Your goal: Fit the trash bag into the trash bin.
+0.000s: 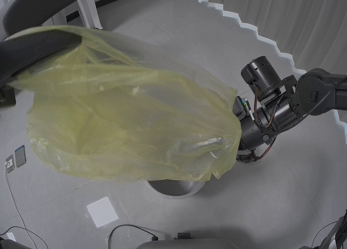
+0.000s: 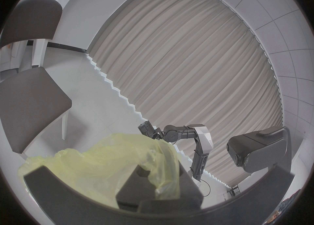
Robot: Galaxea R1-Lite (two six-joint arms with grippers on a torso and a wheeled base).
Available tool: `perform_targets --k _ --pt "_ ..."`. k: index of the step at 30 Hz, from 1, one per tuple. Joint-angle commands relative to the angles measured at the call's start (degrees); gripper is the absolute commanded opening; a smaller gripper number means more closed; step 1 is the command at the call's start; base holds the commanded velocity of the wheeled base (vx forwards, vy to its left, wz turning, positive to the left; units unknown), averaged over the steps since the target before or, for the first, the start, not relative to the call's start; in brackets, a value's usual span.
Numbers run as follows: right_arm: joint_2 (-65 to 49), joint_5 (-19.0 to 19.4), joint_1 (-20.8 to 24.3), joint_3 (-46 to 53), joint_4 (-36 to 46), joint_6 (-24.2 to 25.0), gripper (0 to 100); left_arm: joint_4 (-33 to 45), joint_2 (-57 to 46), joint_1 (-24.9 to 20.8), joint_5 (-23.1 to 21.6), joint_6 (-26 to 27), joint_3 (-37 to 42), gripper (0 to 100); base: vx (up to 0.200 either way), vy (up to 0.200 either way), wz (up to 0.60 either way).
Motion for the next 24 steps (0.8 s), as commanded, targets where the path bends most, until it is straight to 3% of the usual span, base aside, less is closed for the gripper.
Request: perform_targets --k 1,18,24 --pt "-0.3 0.0 0.0 0.5 0.2 0.1 0 0.0 0.1 0.0 0.0 -0.1 0.0 0 0.0 0.0 0.0" --pt "-4.0 0.0 -0.1 5.6 0.2 0.2 0 0.1 0.2 0.1 1.2 0.0 2.4 0 0.0 0.0 0.0" --pt "-5.4 -2.1 -0.1 7.5 0.1 0.3 0 0.1 0.3 -0.1 1.8 0.0 3.3 0 0.0 0.0 0.0"
